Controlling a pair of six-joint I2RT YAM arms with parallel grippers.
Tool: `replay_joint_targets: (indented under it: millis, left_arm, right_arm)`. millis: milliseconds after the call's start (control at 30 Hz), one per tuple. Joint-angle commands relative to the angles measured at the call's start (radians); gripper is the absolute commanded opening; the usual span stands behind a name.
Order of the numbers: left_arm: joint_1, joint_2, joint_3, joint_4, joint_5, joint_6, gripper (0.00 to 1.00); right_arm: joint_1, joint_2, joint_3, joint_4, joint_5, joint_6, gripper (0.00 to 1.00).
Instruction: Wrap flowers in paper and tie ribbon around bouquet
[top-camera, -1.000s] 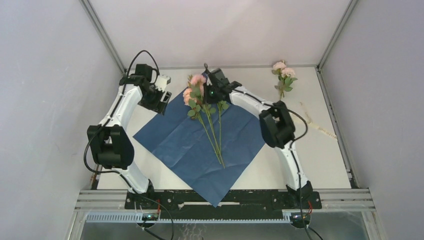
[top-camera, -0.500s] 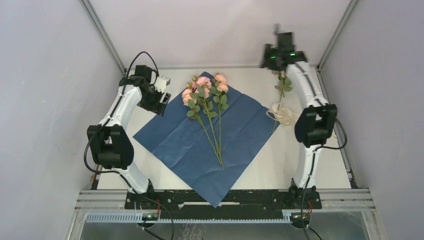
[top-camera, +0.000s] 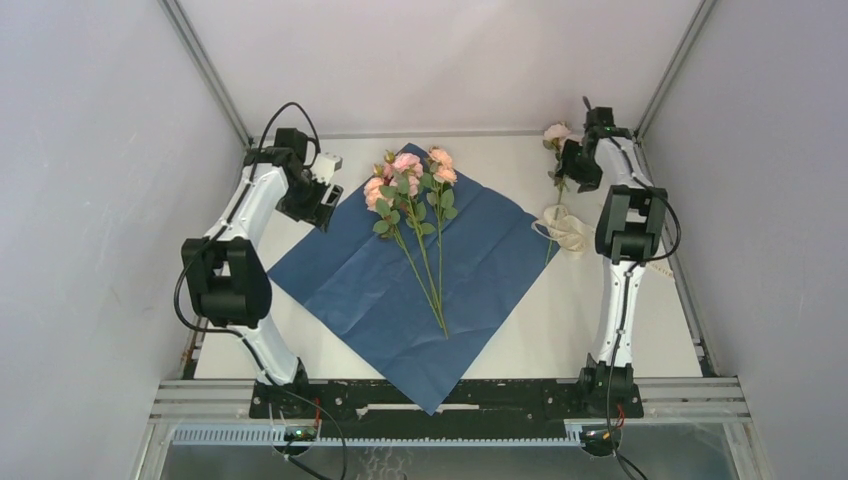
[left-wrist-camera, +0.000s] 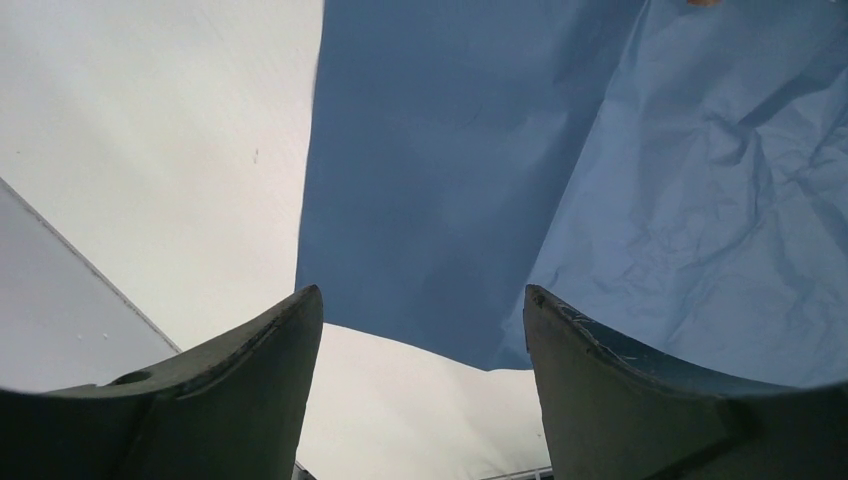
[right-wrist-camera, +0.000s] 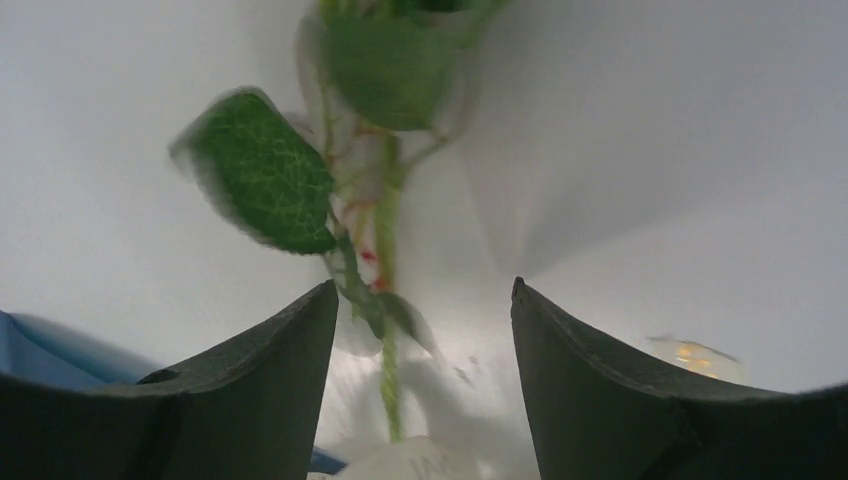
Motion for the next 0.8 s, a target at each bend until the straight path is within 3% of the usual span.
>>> replay_joint_targets:
  millis: [0,133,167,300,500,600,667,767]
  left_arm:
    - [0.005,0.016,0.071,-0.012,-0.016,-0.003,0.78]
    - [0.005,0.027,0.087,-0.020,-0.022,-0.004,0.78]
    - [0.005,0.025,0.089,-0.020,-0.022,-0.004,0.78]
    - [0.005,0.025,0.091,-0.023,-0.026,-0.002,0.78]
    - [0.005,0.021,0.092,-0.025,-0.022,0.000,0.78]
    - [0.005,0.010,0.087,-0.021,-0.022,0.002,0.78]
    - [0.005,0.006,0.082,-0.018,-0.026,0.003,0.78]
    - [0.005,-0.001,0.072,-0.014,-0.032,0.003,0.78]
  right_arm:
    - [0.049,0.038,0.122,-0.038,0.039,-0.041,0.70]
    - [0.062,0.109,0.178,-0.083,0.051,-0.054,0.57]
    - [0.060,0.111,0.173,-0.084,0.050,-0.059,0.49]
    - [0.038,0.062,0.149,-0.063,0.060,-0.070,0.00]
    - [-0.001,-0.202,0.080,0.116,0.177,-0.143,0.00]
    - [0.007,-0.440,-0.087,0.328,0.313,-0.185,0.00]
    - [0.027,-0.624,-0.284,0.558,0.401,-0.243,0.00]
    - [0.093,-0.931,-0.738,1.166,0.463,-0.397,0.00]
